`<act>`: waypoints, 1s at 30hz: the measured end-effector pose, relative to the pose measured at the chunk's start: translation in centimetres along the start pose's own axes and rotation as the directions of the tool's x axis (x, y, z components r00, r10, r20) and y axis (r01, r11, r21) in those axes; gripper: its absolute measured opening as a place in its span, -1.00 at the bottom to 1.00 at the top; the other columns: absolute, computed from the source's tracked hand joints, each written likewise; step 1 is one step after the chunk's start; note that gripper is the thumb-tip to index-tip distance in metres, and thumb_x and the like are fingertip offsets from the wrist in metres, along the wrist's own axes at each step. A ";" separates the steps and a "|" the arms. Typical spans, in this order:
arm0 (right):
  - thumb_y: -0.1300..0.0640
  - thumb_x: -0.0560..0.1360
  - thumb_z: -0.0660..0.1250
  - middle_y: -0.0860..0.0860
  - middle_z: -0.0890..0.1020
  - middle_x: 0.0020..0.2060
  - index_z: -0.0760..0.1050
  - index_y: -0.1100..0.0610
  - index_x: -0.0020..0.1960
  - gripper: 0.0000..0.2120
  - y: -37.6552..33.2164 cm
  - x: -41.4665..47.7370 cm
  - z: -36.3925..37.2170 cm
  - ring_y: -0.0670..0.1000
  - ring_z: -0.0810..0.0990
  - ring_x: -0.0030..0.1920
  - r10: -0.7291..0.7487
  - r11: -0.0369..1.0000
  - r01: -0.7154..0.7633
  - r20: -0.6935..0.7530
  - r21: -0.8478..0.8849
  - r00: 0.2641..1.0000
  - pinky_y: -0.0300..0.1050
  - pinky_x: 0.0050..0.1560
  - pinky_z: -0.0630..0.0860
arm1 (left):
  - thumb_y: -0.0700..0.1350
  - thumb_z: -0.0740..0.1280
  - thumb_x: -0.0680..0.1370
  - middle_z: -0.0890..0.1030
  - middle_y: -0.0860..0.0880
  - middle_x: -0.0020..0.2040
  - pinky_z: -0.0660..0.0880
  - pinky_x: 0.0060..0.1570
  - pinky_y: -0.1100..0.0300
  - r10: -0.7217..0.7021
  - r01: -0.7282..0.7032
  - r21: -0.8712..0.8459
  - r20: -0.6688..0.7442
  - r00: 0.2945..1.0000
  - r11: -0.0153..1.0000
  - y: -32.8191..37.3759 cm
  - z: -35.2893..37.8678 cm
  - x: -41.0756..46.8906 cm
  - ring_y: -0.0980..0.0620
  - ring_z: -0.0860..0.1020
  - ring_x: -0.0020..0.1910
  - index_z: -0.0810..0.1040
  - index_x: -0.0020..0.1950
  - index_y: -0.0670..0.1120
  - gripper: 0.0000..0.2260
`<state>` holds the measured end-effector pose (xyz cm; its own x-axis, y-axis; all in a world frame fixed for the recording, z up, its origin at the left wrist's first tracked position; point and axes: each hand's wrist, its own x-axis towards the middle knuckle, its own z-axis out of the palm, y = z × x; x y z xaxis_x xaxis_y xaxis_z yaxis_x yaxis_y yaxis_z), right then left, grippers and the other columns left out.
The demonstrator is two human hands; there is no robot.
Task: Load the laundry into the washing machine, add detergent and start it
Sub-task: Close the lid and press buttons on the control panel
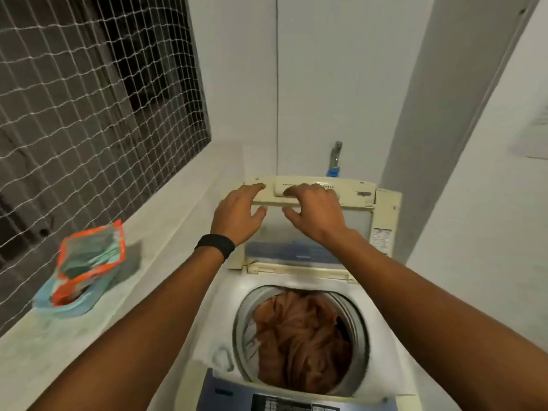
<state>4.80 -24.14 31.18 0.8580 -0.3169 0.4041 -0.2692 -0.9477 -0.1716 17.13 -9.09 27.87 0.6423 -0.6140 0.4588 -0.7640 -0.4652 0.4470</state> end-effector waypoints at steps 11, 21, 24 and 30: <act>-0.07 0.55 0.40 0.06 0.41 0.47 0.26 0.08 0.56 -0.34 10.8 8.0 4.9 0.15 0.40 0.43 0.159 0.987 -0.159 0.191 -0.015 0.969 0.17 0.38 0.40 | -0.09 0.33 0.63 0.30 -0.12 0.59 0.36 0.41 -0.11 0.073 -0.135 0.230 0.258 0.963 0.964 1.0 9.3 11.0 -0.17 0.32 0.50 0.26 0.62 -0.05 -0.44; -0.24 0.57 0.32 0.13 0.43 0.40 0.24 0.03 0.56 -0.32 12.7 9.1 7.9 0.24 0.37 0.44 0.088 0.981 -0.065 0.122 -0.180 0.989 0.22 0.44 0.30 | 0.12 0.14 0.70 0.44 -0.14 0.43 0.25 0.46 -0.18 0.051 -0.120 0.397 0.178 0.983 0.910 0.3 12.1 12.5 -0.19 0.36 0.44 0.26 0.61 -0.04 -0.49; -0.24 0.55 0.35 0.16 0.40 0.38 0.32 0.02 0.50 -0.38 11.8 8.0 6.4 0.26 0.32 0.44 0.061 0.974 -0.027 0.145 -0.223 0.988 0.21 0.40 0.32 | 0.12 0.10 0.72 0.44 -0.16 0.33 0.32 0.41 -0.09 0.075 -0.155 0.396 0.210 0.975 0.905 1.0 10.1 11.9 -0.19 0.46 0.28 0.40 0.52 -0.06 -0.56; -0.30 0.46 0.43 0.14 0.43 0.27 0.39 0.03 0.41 -0.34 9.2 3.8 2.8 0.22 0.38 0.33 0.007 0.973 0.041 0.206 -0.228 0.979 0.18 0.28 0.43 | 0.11 0.08 0.74 0.47 -0.13 0.19 0.48 0.15 -0.04 0.109 -0.171 0.248 0.247 0.963 0.953 2.3 5.8 7.8 -0.14 0.55 0.04 0.51 0.34 -0.06 -0.64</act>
<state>6.82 -33.99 28.58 0.9278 -0.3085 0.2095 -0.3262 -0.9437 0.0550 20.05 -18.68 28.08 0.5203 -0.7992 0.3010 -0.8537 -0.4966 0.1571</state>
